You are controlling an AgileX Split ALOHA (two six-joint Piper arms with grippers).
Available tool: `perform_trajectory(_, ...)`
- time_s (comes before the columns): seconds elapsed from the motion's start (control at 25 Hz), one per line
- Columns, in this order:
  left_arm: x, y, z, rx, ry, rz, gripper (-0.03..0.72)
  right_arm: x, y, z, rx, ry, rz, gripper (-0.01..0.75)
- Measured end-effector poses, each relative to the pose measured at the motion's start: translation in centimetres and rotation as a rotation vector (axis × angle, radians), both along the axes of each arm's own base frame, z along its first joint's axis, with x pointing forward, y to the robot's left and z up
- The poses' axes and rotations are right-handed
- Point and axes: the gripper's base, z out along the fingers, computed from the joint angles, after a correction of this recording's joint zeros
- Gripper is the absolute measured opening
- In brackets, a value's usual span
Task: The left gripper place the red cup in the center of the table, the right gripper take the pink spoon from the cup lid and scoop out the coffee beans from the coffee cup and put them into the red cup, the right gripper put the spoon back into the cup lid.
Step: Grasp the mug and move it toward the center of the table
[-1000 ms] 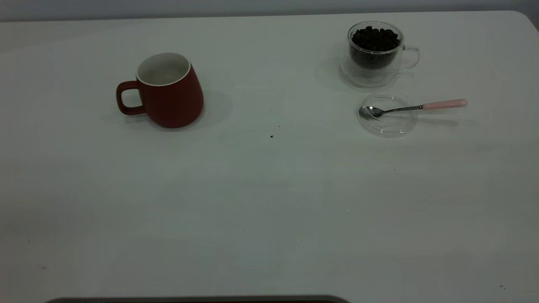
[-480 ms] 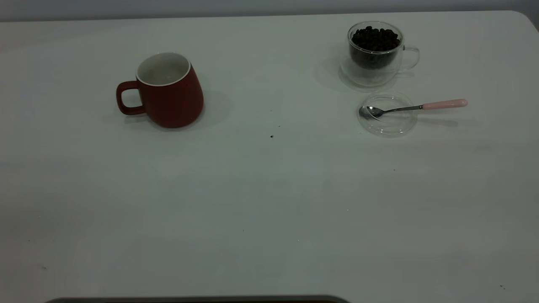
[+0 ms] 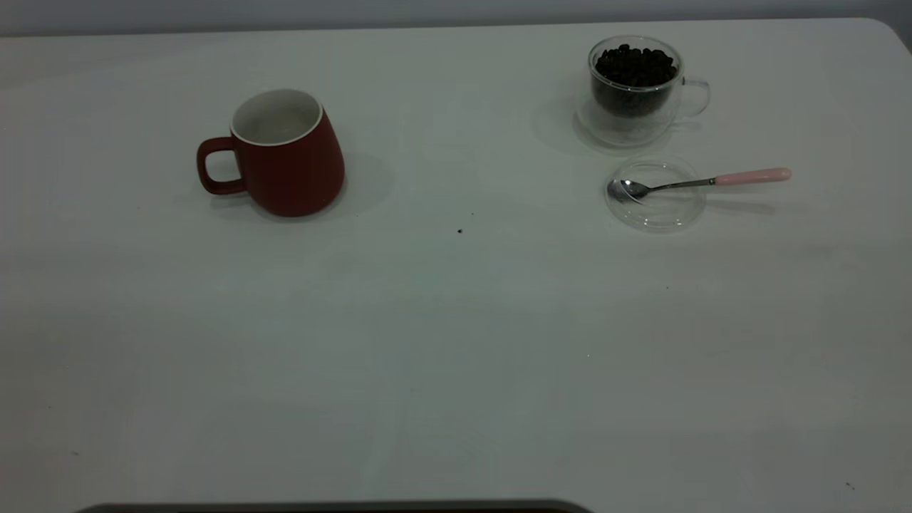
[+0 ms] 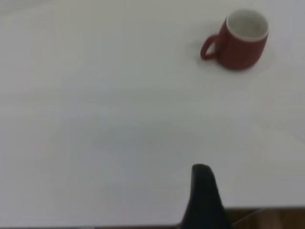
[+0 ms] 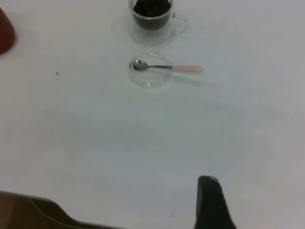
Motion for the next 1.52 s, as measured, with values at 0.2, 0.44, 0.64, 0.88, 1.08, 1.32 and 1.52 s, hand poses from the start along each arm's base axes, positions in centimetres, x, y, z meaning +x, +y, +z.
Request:
perform_trajectory(0.2,5.6,-0.2,3.1,-0.016,0.022,0.021,0.586,0.0,0.0,0.0,0.0,0.0,0.0,0.502)
perform_trajectory(0.44,14.3,-0.5,3.5,0.014,0.153,0.005,0.586,0.0,0.0,0.0,0.0,0.0,0.0,0.502)
perform_trajectory(0.64,21.6,-0.8,0.8,0.113,0.354,-0.088,0.586,0.0,0.0,0.0,0.0,0.0,0.0,0.502)
perform_trajectory(0.88,28.9,-1.2,-3.8,0.297,0.497,-0.333,0.586,0.0,0.0,0.0,0.0,0.0,0.0,0.502)
perform_trajectory(1.08,33.7,-2.5,-8.7,0.45,0.525,-0.587,0.586,0.0,0.0,0.0,0.0,0.0,0.0,0.502)
perform_trajectory(1.32,37.8,-4.5,-13.2,0.588,0.545,-0.845,0.586,0.0,0.0,0.0,0.0,0.0,0.0,0.502)
perform_trajectory(1.52,40.9,-5.8,-16.0,0.618,0.556,-0.93,0.586,0.0,0.0,0.0,0.0,0.0,0.0,0.502)
